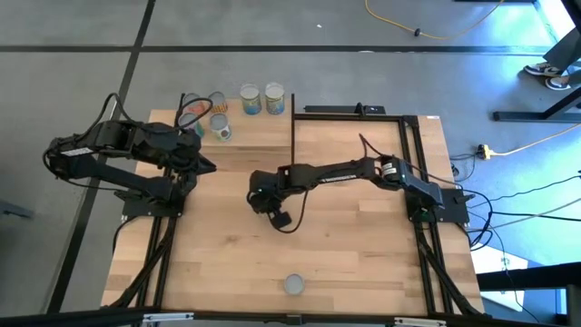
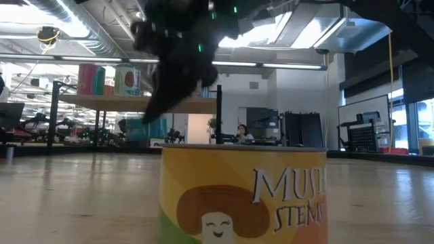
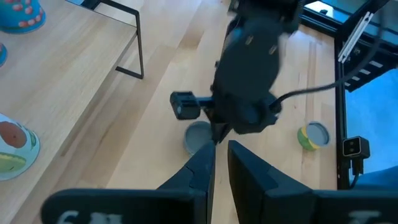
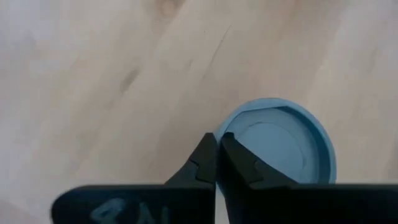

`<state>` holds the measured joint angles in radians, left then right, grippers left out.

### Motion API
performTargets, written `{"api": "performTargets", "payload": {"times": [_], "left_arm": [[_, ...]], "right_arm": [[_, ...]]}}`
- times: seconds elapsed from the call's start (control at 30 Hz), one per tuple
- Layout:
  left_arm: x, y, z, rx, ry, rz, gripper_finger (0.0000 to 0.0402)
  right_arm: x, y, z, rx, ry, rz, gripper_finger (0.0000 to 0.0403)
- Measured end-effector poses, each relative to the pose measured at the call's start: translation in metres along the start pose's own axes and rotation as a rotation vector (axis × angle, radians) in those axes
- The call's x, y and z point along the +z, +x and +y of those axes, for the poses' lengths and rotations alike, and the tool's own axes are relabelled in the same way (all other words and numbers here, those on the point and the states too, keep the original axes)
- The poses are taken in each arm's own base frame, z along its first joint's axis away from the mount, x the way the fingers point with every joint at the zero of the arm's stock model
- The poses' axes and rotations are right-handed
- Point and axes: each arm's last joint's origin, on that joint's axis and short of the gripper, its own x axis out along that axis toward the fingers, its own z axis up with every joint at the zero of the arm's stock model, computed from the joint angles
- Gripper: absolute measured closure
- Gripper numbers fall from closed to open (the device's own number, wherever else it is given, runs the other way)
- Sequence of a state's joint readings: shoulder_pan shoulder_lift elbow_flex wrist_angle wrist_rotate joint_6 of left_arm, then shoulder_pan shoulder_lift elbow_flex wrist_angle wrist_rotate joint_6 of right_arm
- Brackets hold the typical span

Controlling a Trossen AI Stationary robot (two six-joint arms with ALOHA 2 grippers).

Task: Pick and place cans onto a shelf
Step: Put the blue tuna can on the shelf

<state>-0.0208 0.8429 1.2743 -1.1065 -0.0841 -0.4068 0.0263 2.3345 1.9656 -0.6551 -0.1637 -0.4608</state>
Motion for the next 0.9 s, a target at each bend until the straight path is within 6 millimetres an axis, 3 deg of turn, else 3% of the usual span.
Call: {"api": "performTargets", "payload": {"times": [0.13,0.33,0.5,0.9], "left_arm": [[0.0,0.0,0.0,-0.001,0.045,0.001,0.0364],[0.0,0.0,0.0,-0.001,0.051,0.0,0.0364],[0.0,0.0,-0.001,-0.02,0.051,0.007,0.0364],[0.0,0.0,-0.001,-0.026,0.052,0.009,0.0364]], "right_arm": [[0.018,-0.027,-0.003,0.004,0.041,0.003,0.0397],[0.05,-0.083,-0.01,-0.054,0.1,-0.033,0.0397],[0.054,-0.119,-0.028,-0.118,0.214,-0.14,0.0397],[0.031,-0.134,-0.077,-0.305,0.356,-0.151,0.0397]]}}
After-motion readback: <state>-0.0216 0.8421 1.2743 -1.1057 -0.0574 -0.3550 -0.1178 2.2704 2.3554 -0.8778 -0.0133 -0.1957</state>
